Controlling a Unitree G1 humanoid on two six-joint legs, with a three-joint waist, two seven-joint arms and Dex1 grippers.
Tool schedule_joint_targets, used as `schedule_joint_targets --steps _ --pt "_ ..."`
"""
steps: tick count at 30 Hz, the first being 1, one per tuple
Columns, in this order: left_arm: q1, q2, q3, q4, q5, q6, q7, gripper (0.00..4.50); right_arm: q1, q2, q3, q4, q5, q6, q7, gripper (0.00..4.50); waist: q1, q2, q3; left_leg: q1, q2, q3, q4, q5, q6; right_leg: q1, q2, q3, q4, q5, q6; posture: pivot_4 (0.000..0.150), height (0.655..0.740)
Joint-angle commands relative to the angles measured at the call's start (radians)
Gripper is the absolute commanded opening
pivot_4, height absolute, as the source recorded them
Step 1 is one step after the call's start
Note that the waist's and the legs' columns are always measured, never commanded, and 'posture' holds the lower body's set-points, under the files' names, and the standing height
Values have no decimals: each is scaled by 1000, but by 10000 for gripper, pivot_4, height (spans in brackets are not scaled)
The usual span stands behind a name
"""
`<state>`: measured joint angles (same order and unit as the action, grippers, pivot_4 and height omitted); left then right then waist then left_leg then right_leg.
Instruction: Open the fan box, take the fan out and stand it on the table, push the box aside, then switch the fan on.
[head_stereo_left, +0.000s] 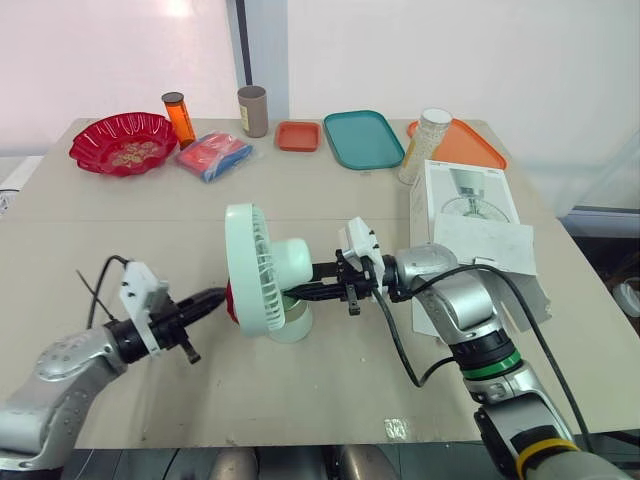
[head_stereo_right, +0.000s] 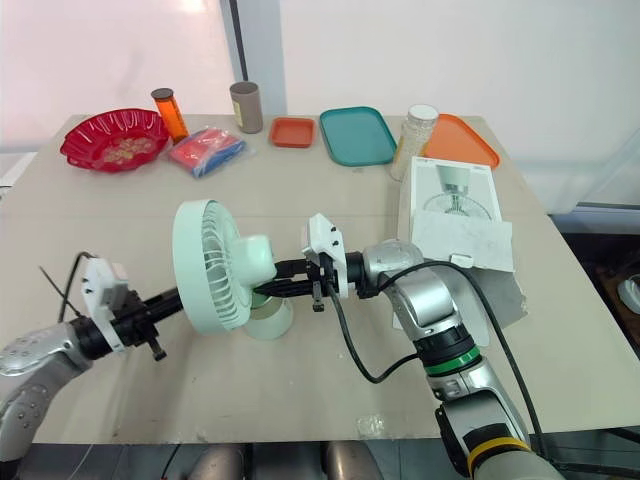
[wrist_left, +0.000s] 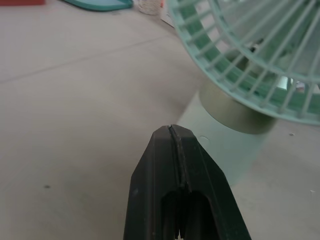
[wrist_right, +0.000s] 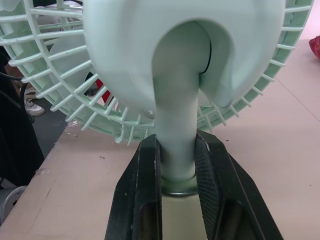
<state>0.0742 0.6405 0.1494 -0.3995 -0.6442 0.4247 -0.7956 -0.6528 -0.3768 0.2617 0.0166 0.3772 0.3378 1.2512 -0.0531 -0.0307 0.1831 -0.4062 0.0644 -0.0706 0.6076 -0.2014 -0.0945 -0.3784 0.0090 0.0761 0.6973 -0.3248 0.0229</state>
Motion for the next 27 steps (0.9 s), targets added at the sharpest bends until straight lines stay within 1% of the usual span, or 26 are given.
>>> schedule_joint_targets --steps 1,7,12,27 --pt "-12 -16 -45 -5 53 -42 -10 477 -13 1 7 -7 -4 -9 5 3428 0 0 0 0 0 0 0 0 0 0 0 0 0 0 0 1500 7400" --pt "-75 -65 -95 63 132 -84 12 477 -10 1 14 -8 -18 -14 -2 3428 2 0 0 1 0 0 1 0 0 2 0 0 0 0 0 1500 7400" --pt "-96 -82 -106 97 160 -99 3 477 -13 2 15 -6 -22 -14 -8 3428 2 0 0 2 0 0 1 0 0 2 0 0 0 0 0 1500 7400" --pt "-93 -70 -115 73 149 -70 -51 477 -13 9 20 -6 -38 -13 -37 3428 2 0 0 3 0 0 1 0 0 3 0 0 1 0 0 1500 7400"
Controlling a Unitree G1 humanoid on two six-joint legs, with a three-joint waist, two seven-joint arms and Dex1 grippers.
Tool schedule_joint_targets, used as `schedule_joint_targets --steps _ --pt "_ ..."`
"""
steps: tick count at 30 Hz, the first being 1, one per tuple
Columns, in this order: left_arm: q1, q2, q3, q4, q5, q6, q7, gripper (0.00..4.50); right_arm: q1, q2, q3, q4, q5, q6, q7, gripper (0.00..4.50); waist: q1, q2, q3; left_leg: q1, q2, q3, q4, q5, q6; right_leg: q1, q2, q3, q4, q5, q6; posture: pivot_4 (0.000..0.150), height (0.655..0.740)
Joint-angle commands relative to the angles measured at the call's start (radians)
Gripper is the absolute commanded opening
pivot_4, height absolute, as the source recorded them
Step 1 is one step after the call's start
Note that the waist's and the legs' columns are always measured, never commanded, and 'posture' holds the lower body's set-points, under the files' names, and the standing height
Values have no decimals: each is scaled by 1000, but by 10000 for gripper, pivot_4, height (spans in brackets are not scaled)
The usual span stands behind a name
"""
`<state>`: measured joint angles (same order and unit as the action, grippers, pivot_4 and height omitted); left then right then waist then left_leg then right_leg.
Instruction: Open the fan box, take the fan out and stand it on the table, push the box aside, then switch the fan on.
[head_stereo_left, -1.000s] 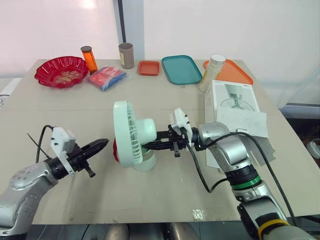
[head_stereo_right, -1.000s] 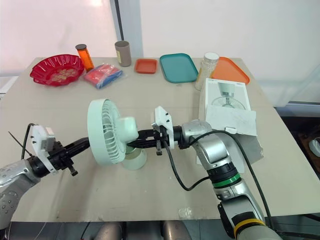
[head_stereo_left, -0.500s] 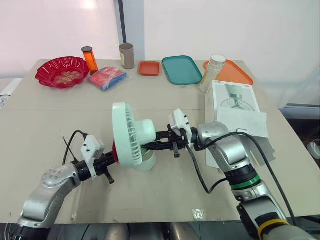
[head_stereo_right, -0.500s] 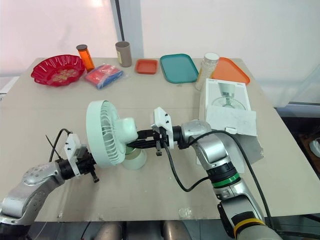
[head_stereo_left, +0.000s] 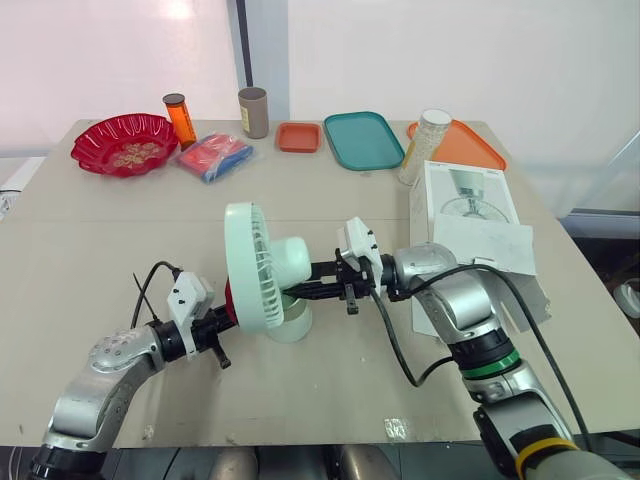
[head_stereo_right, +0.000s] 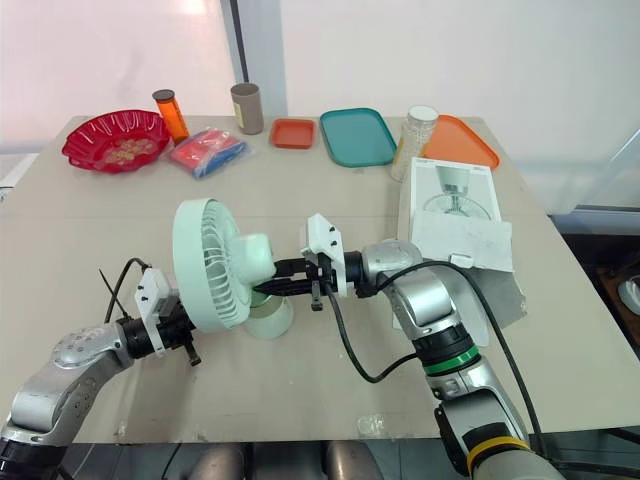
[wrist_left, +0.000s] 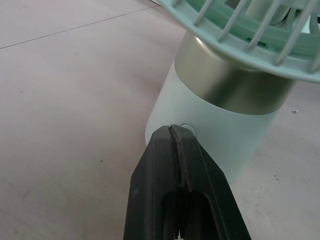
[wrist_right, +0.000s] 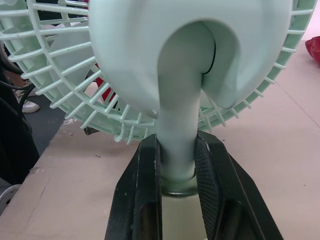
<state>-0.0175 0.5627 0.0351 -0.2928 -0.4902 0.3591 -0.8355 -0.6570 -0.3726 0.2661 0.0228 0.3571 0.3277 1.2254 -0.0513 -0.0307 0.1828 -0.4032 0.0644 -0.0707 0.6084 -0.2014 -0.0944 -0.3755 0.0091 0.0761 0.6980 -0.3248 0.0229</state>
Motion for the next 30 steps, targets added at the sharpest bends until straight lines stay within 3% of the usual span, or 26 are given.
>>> schedule_joint_targets --steps 1,30 --pt "-3 5 0 -34 -6 -2 -10 477 -8 6 16 -13 -17 -1 -13 3428 0 0 0 0 0 0 0 0 0 0 0 0 0 0 0 1500 7400" --pt "-21 9 -44 -45 4 17 -35 477 3 8 28 -33 -15 8 -21 3428 3 0 0 0 0 0 1 0 0 1 0 0 0 0 0 1500 7400"
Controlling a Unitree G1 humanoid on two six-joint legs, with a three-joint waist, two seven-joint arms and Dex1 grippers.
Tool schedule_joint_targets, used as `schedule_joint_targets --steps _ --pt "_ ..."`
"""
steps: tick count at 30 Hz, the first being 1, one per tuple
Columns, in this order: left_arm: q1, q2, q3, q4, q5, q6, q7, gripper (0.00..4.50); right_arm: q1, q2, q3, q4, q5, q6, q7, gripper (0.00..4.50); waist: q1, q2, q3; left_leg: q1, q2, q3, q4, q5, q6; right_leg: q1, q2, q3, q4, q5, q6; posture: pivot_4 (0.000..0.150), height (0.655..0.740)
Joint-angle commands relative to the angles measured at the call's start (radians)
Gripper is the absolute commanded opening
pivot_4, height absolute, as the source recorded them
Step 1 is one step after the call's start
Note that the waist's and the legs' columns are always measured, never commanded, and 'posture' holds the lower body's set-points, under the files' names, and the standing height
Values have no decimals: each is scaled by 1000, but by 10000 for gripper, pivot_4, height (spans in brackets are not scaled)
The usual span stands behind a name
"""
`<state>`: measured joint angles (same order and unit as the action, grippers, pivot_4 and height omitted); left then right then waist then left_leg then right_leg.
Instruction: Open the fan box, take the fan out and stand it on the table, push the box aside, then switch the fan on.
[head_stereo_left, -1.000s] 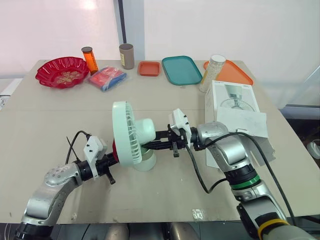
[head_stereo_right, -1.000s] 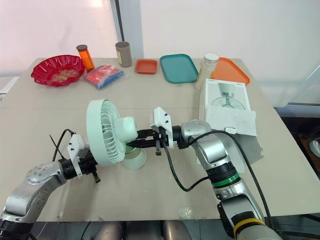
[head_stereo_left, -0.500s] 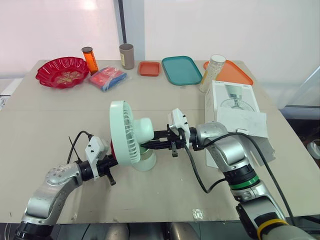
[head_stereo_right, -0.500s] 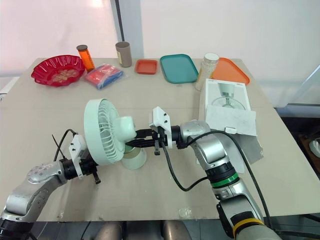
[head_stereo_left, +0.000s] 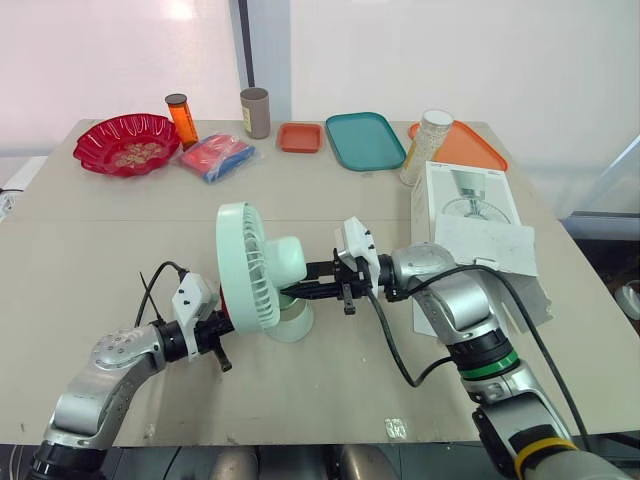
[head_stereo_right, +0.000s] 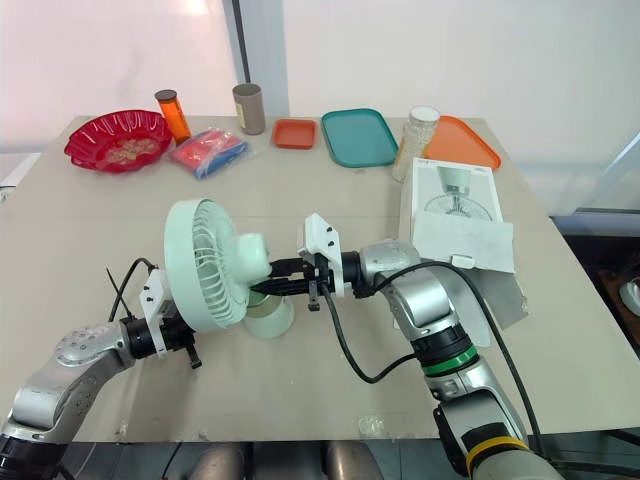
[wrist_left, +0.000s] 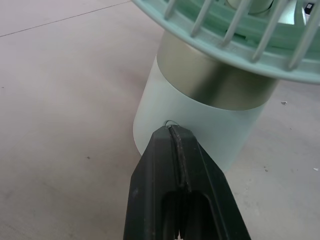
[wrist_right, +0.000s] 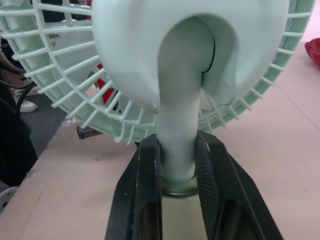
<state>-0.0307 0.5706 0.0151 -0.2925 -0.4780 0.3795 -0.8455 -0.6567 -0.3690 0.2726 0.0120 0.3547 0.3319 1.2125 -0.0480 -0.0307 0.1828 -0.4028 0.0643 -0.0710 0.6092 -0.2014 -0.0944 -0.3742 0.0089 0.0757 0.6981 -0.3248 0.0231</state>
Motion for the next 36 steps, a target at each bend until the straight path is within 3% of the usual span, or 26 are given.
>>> schedule_joint_targets --steps 1,29,36 --pt "-9 1 -23 -44 -8 -3 -24 477 3 5 22 -21 -14 2 -8 3428 0 0 0 0 0 0 0 0 0 0 0 0 0 0 0 1500 7400" --pt "14 5 2 -69 -13 -4 -6 477 9 4 20 -25 -11 8 -9 3428 0 0 0 0 0 0 0 0 0 0 0 0 0 0 0 1500 7400" --pt "69 37 152 -97 -57 43 56 477 -25 9 -28 -22 33 32 -11 3428 -2 0 0 0 0 0 0 0 0 0 0 0 0 0 0 1500 7400"
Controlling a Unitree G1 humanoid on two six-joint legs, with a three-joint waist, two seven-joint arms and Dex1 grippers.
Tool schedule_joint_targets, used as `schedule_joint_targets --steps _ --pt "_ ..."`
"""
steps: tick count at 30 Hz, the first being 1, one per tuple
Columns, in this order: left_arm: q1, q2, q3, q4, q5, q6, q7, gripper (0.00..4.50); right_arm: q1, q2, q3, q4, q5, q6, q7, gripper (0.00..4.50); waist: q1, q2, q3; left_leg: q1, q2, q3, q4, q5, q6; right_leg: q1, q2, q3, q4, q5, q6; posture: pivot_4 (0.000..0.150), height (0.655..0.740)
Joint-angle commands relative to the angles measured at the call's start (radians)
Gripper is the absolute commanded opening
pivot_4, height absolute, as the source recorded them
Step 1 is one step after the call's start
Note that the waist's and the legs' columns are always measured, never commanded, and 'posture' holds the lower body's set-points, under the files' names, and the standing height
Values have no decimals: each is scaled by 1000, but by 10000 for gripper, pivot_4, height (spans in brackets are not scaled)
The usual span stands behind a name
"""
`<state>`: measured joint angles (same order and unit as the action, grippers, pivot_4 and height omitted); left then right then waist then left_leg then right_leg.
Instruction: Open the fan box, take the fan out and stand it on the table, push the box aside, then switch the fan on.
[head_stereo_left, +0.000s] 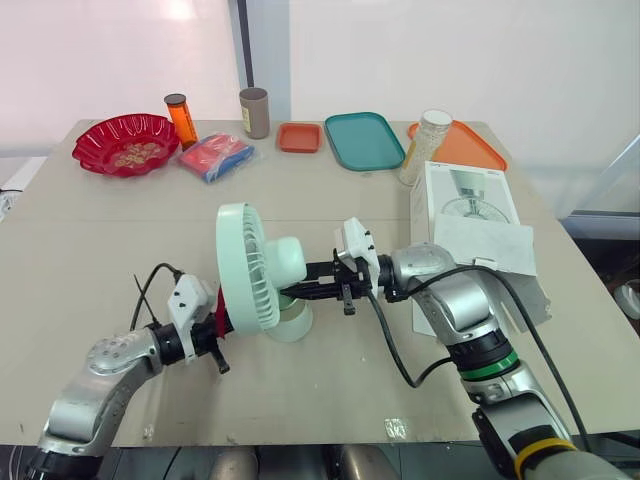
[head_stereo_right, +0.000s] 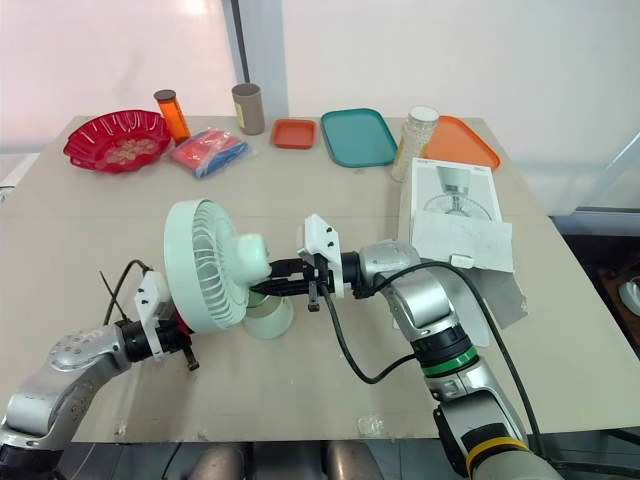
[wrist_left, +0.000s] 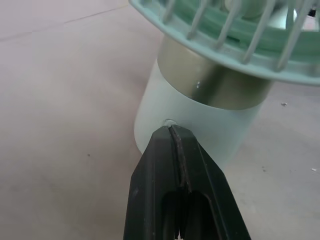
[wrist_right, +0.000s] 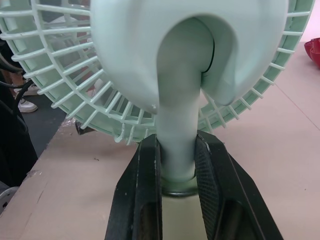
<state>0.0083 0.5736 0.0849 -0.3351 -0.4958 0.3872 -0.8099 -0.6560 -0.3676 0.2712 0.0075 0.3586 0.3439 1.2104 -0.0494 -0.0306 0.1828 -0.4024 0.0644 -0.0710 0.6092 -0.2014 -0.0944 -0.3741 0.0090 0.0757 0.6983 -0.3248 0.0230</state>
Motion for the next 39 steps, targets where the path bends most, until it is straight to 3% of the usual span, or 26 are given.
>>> schedule_joint_targets --steps 1,6,9,11,12,13,16,17,18,19,21,36,38,39 --pt "52 42 120 -69 -54 45 28 477 -34 14 -40 -25 49 31 -12 3428 -4 0 0 0 0 0 0 0 0 0 0 0 0 0 0 1500 7400" --pt "143 53 235 -140 -114 85 60 477 -64 40 -72 -27 85 36 -21 3428 1 0 0 -1 0 0 0 0 0 -1 0 0 0 0 0 1500 7400" --pt "217 43 293 -186 -183 97 40 7849 -124 91 -86 42 70 18 -61 3428 -5 0 0 -1 0 0 0 0 0 -1 0 0 0 0 0 1500 7400" --pt "261 46 295 -210 -175 92 41 16730 -162 126 -87 97 47 -6 -91 3428 -2 1 1 -1 0 0 0 0 0 -1 0 0 0 0 0 1500 7400" --pt "277 47 293 -218 -171 89 41 18083 -178 141 -85 123 38 -15 -104 3428 -2 1 1 -1 0 0 0 0 0 -1 0 0 0 0 0 1500 7400" --pt "298 47 295 -240 -184 95 37 24231 -194 155 -84 154 31 -26 -112 3428 -1 0 0 -1 0 0 0 0 0 -1 0 0 0 0 0 1500 7400" --pt "330 36 303 -287 -202 97 59 31621 -255 195 -78 283 -14 -94 -139 3428 0 0 0 -2 0 0 0 0 0 -1 -1 0 0 0 0 1500 7400" --pt "338 35 304 -295 -204 97 64 37012 -279 208 -82 327 -26 -115 -148 3428 0 0 0 -2 0 0 0 0 0 -2 0 0 0 0 0 1500 7400" --pt "346 36 302 -302 -201 95 66 37012 -307 223 -90 376 -35 -132 -163 3428 1 1 1 -2 0 0 0 0 0 -2 0 0 0 0 0 1500 7400" --pt "352 37 301 -307 -199 94 69 42012 -327 234 -98 412 -41 -144 -171 3428 1 1 1 -2 0 0 0 0 0 -2 0 0 0 0 0 1500 7400" --pt "352 38 296 -308 -188 99 89 43579 -366 252 -111 484 -53 -176 -188 3428 1 1 1 -2 0 0 0 0 0 -2 0 0 0 0 0 1500 7400" --pt "326 34 238 -293 -145 92 124 43579 -465 331 -112 859 -175 -330 -253 3428 -1 1 1 -1 1 1 -1 0 0 -3 0 1 1 0 -1 1500 7400" --pt "322 34 233 -291 -139 88 124 45000 -465 331 -109 874 -183 -335 -248 13632 -1 1 1 -1 1 1 -1 0 0 -3 0 1 1 1 -1 1500 7400" --pt "322 33 232 -292 -138 87 124 45000 -464 331 -111 876 -183 -335 -243 15742 0 1 1 -1 1 1 -1 0 0 -3 0 1 1 1 -1 1500 7400"
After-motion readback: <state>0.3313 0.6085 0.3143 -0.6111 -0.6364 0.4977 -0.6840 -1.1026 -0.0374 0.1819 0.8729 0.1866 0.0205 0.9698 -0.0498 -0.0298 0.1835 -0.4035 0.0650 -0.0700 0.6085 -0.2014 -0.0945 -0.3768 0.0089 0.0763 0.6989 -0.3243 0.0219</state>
